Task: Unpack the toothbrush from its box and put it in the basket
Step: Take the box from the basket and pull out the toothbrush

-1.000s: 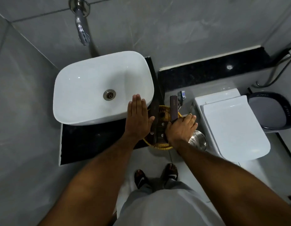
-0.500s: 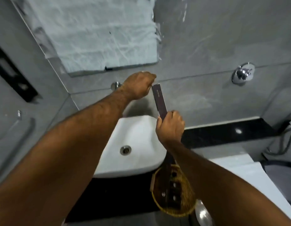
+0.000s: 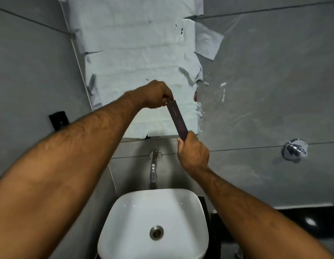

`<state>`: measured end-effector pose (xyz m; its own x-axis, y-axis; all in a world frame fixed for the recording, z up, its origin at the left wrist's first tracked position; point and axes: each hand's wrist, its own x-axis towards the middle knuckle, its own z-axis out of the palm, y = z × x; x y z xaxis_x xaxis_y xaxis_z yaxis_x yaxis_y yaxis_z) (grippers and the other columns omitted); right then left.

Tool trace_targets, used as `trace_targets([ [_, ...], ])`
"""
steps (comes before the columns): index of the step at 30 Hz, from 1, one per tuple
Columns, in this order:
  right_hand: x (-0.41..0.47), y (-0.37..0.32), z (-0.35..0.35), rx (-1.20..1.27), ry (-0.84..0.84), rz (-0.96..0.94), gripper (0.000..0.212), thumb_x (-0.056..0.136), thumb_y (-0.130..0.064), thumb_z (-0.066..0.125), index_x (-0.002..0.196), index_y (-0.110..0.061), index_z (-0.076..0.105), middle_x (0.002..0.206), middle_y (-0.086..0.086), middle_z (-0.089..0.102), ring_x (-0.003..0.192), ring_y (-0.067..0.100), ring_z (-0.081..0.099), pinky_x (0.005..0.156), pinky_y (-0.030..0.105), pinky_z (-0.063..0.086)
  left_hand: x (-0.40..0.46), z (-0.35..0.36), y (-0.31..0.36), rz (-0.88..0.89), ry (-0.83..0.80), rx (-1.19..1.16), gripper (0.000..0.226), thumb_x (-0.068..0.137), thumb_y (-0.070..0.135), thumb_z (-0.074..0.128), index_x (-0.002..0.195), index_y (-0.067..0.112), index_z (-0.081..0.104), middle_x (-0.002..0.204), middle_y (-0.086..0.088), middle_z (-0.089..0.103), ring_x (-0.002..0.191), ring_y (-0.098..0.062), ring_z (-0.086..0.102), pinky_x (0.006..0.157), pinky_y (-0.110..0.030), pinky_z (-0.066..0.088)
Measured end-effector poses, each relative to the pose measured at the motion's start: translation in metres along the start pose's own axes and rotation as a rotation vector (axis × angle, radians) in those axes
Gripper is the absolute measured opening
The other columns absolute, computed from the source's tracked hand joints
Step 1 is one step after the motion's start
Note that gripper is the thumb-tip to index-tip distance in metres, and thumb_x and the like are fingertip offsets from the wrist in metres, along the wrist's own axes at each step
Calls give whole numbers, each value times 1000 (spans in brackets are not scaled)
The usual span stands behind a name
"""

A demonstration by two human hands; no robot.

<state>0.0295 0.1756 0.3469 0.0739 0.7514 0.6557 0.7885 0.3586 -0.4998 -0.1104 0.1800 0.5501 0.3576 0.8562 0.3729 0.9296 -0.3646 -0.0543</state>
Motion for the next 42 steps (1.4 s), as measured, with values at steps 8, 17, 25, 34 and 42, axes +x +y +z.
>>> trace_targets([
  [8,0,-10,3,18,-23,4,43,93,-50,50,115,-13,47,97,10,68,77,27,67,63,34,53,8,-16,-5,-59,-78,-110,20,87,8,67,101,15,79,91,-5,79,83,-11,73,85,-39,59],
  [17,4,0,1,4,-113,6,41,94,-41,54,122,-13,44,110,12,65,91,29,67,74,41,57,3,-4,-1,-216,-86,-296,30,87,6,53,110,17,70,82,0,74,67,-11,75,55,-26,59],
  [25,58,3,-44,-402,-105,-314,33,84,-14,58,117,-15,50,109,11,65,93,32,61,80,45,47,-33,65,-13,-747,343,-1104,12,90,15,55,91,7,64,89,-17,74,59,-22,75,48,-32,59],
  [34,110,-63,-76,-916,-379,-974,37,85,-23,66,120,-24,56,112,6,58,104,28,51,71,46,48,-99,194,-7,-919,260,-2318,40,104,21,40,134,-5,47,72,-24,75,60,-27,75,46,-33,60],
  [42,97,-81,-57,-986,-457,-1054,37,86,-24,67,121,-23,56,114,4,59,107,26,50,77,43,47,-132,224,-8,-979,215,-2241,38,101,24,47,126,-3,55,83,-19,77,54,-15,70,45,-18,53],
])
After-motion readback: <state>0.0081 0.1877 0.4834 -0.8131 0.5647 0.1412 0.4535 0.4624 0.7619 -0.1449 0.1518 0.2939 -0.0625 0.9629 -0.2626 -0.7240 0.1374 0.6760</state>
